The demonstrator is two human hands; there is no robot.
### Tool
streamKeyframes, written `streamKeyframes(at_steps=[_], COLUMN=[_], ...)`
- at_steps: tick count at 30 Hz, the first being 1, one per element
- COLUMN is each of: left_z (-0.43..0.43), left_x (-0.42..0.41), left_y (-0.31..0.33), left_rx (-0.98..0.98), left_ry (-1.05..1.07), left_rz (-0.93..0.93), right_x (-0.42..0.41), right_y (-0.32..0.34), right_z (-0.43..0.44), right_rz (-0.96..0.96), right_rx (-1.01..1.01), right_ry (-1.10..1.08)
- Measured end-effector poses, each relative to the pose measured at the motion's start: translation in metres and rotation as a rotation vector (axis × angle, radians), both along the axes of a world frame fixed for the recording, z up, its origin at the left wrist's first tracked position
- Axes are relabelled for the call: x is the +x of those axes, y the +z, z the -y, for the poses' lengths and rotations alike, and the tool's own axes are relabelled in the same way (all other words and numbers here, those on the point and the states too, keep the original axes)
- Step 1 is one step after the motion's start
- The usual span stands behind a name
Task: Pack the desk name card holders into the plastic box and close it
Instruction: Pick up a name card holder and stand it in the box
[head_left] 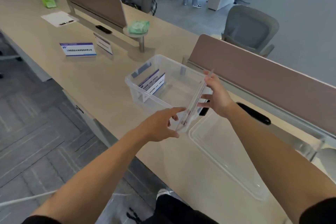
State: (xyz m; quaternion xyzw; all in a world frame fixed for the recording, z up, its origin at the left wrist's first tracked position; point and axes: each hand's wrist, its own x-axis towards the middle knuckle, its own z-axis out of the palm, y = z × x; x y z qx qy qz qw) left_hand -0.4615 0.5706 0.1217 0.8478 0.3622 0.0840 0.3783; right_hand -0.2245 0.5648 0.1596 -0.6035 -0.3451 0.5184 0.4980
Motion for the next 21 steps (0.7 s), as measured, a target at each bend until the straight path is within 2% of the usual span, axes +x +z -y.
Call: streamKeyframes(at_steps=[7, 13, 17, 21], left_z=[-0.121, -0.211, -0.268, -0.315], left_x=[0.013, 0.008, -0.007, -0.025], left_y=[0.002, -0.014, -0.023, -0.039], left_rx=[0.058, 0.058, 0.144, 0.302], left_ry=[-0.082, -0.178, -0.122, -0.187], left_rz=[-0.08, -0.253, -0.3, -0.232], right_x=[0.011, 0.014, 0.009, -0.001], right_y=[-0.032, -0.064, -0.088, -0.097], right_z=[-0.089, -0.146, -0.168, -0.189], right_rz=[-0.169, -0.259, -0.234, -0.149], right_rx=[0.042, 0.031, -0.019, -0.087], right_ry=[-0.205, -0.304, -0.342, -0.408])
